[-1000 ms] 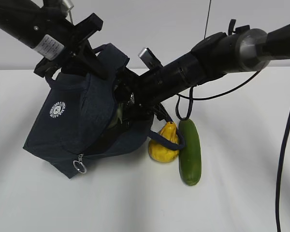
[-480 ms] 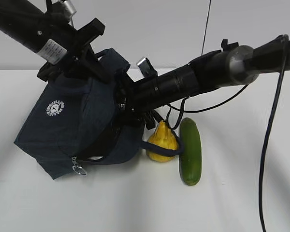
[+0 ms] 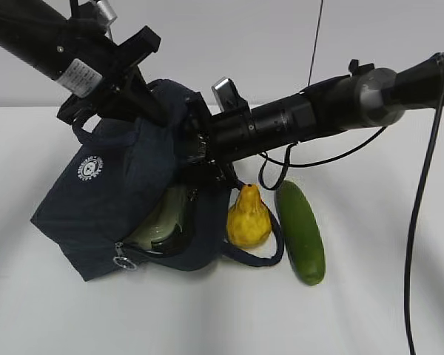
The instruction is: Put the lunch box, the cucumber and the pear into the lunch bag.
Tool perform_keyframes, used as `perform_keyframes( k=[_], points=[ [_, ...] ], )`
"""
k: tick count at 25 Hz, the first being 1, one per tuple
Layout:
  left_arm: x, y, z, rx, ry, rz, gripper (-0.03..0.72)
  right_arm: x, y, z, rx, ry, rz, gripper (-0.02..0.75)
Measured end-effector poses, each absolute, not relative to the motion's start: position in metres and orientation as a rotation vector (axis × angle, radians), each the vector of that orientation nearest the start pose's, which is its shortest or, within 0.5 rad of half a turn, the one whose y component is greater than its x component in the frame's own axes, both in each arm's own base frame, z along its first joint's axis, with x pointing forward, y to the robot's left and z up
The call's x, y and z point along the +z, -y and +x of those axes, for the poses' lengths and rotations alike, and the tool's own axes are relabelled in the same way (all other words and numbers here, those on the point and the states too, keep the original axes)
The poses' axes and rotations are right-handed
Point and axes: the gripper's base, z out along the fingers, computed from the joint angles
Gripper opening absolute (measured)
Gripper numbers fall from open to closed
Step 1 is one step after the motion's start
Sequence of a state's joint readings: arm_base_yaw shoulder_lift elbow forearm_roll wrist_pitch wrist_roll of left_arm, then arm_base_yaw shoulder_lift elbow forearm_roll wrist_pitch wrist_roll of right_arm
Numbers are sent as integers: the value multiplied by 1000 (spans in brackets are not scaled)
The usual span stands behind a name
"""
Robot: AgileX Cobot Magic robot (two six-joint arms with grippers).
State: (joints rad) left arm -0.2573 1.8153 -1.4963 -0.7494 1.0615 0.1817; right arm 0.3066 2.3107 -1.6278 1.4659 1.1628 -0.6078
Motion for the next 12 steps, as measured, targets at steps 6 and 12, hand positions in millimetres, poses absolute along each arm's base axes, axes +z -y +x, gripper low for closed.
perform_keyframes(
  k=[6,12],
  points=[
    [282,133,361,-976,-2758,195,3,170,-194,416,1569,-2630,-326,531],
    [278,109,364,-874,-2807,182,3,203,-174,400,1174,-2802,-529,531]
  ],
)
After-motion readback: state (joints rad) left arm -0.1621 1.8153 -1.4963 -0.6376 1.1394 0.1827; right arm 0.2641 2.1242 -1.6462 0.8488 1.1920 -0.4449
